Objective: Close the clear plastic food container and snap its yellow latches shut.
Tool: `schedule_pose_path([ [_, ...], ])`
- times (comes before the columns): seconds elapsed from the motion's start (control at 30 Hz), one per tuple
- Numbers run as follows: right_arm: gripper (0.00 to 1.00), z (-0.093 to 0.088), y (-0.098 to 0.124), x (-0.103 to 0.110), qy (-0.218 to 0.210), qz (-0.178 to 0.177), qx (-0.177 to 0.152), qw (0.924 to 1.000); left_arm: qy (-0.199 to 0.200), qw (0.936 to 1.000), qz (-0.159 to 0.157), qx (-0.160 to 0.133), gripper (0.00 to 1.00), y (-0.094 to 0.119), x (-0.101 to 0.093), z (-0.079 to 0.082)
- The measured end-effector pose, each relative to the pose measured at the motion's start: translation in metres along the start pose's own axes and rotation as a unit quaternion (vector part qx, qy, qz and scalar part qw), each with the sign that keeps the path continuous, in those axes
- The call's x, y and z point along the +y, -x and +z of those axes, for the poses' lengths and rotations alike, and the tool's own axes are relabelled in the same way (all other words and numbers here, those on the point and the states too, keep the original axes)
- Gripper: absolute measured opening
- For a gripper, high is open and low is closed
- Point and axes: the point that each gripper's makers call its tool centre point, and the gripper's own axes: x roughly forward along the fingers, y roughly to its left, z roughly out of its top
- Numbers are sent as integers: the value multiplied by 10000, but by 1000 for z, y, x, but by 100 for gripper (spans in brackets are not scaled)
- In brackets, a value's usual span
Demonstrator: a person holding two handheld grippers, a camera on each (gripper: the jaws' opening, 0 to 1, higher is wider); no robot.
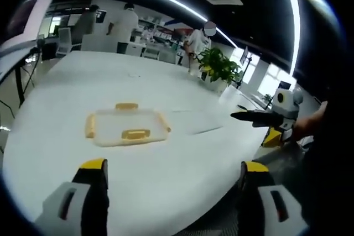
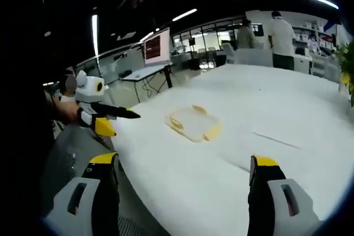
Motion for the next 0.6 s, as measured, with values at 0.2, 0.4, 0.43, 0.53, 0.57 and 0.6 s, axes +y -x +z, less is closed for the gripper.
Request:
schedule_pose_path([
  [0.2,96,17,-5,7,-100,132,-223,9996,37,10000,34,48,98,-1,11,4],
  [0.4,95,26,-12,7,-83,162,-286,9994,-109,9999,-46,108,98,-1,16,8],
  [0.43,94,26,-13,6,-119,173,-265,9994,-107,9997,-115,169,98,-1,15,8],
  [0.53,93,26,-12,4,-44,153,-212,9996,-213,9993,-240,211,95,-2,13,12],
  [0.57,92,26,-13,2,-50,142,-201,9997,-224,9992,-235,227,95,-2,14,13],
  [0.6,92,26,-13,1,-47,131,-194,9997,-230,9992,-243,237,95,-3,16,15],
])
